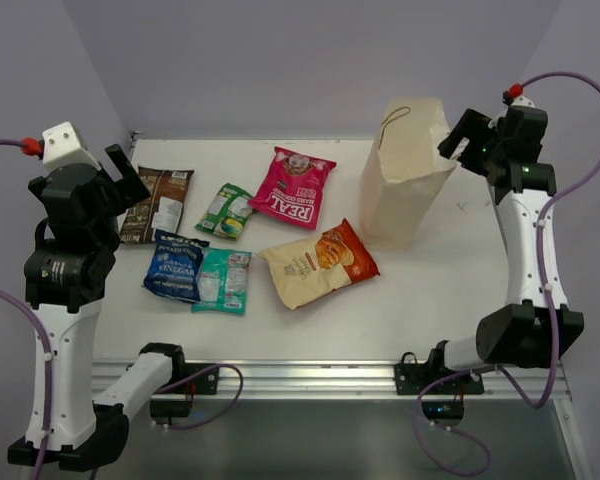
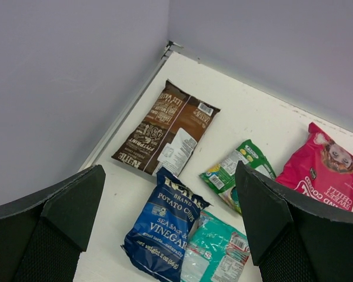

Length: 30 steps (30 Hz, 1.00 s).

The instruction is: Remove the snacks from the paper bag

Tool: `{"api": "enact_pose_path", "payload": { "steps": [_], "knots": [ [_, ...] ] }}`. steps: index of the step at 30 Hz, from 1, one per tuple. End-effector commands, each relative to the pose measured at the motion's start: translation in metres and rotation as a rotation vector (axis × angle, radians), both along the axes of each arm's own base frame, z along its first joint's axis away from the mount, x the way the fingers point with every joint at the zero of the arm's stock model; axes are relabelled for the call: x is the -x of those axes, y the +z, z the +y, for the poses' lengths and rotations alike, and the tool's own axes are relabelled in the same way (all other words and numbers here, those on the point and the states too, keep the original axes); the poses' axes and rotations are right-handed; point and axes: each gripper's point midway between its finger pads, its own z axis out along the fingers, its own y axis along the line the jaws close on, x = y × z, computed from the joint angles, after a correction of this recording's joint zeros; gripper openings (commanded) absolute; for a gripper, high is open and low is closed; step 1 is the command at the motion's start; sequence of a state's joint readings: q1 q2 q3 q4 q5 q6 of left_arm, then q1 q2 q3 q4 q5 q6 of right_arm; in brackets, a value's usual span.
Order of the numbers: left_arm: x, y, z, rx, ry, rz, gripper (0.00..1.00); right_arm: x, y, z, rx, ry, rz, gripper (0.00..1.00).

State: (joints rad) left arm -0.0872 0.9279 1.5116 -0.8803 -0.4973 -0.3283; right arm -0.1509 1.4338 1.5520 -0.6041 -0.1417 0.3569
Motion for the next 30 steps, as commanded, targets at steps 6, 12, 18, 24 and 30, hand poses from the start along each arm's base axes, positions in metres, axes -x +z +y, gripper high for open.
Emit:
{"api": "enact_pose_path", "payload": {
  "steps": [6,12,18,24,30],
  "knots": [
    [0.026,0.066,-0.022,0.016,-0.127,-0.192,1.0,0.105,0.141,0.015,0.068,-0.001,-0.36,0.99],
    [0.069,0.11,-0.03,-0.008,-0.23,-0.355,1.0,0.171,0.192,0.036,0.132,0.049,-0.55,0.99],
    [0.12,0.134,-0.012,-0.04,-0.239,-0.493,1.0,0.228,0.217,0.047,0.216,0.104,-0.721,0.99],
    [0.139,0.129,0.002,-0.087,-0.206,-0.508,1.0,0.276,0.224,0.03,0.278,0.034,-0.889,0.99],
    [0.142,0.118,0.01,-0.089,-0.168,-0.491,1.0,0.296,0.22,0.024,0.305,0.012,-0.94,0.99]
  ]
}}
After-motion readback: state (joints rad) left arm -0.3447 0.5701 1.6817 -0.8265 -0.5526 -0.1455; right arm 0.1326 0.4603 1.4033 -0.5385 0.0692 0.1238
